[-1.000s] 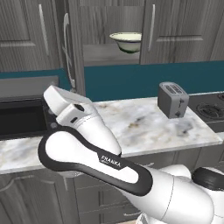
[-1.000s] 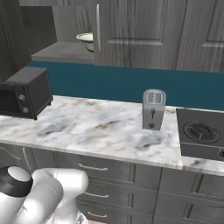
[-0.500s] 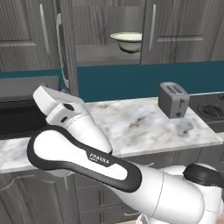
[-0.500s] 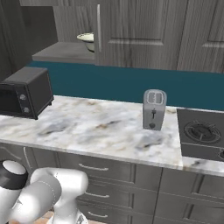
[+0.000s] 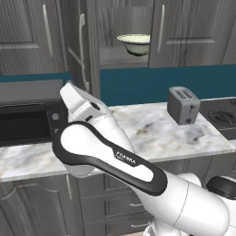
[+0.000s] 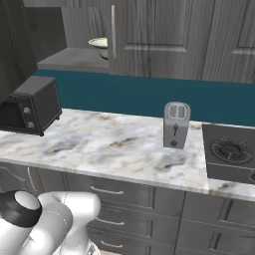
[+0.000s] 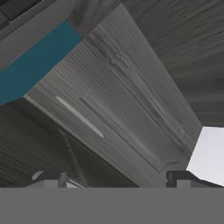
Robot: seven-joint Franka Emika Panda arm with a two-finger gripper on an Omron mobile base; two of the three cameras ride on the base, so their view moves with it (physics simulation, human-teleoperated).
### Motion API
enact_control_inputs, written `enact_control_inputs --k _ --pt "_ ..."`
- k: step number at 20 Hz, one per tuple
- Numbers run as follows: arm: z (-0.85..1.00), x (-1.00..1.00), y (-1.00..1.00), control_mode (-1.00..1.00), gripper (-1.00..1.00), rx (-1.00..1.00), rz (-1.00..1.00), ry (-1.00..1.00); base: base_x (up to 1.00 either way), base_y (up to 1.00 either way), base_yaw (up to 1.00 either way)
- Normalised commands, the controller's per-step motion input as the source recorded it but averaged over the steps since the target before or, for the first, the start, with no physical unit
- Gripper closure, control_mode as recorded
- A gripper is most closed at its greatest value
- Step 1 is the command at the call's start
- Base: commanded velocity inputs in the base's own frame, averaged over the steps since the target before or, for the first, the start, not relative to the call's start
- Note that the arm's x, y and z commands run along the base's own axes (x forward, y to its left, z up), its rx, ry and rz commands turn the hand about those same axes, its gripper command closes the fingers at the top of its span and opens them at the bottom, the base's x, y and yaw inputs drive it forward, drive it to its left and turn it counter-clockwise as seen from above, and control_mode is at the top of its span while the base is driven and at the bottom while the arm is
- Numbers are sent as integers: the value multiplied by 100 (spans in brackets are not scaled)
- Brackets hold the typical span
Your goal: Pick the mug and place it in the sink. Pick the bowl and place it in the open cabinet and then close the cabinet.
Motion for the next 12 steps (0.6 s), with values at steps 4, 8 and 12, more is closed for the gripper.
enact_control_inputs --k 4,8,12 --pt "0 0 -18 -100 -100 7 -52 19 0 0 0" --pt "0 0 -4 -100 -100 2 -52 16 0 0 0" --pt "0 3 0 -100 -100 0 -51 15 0 0 0"
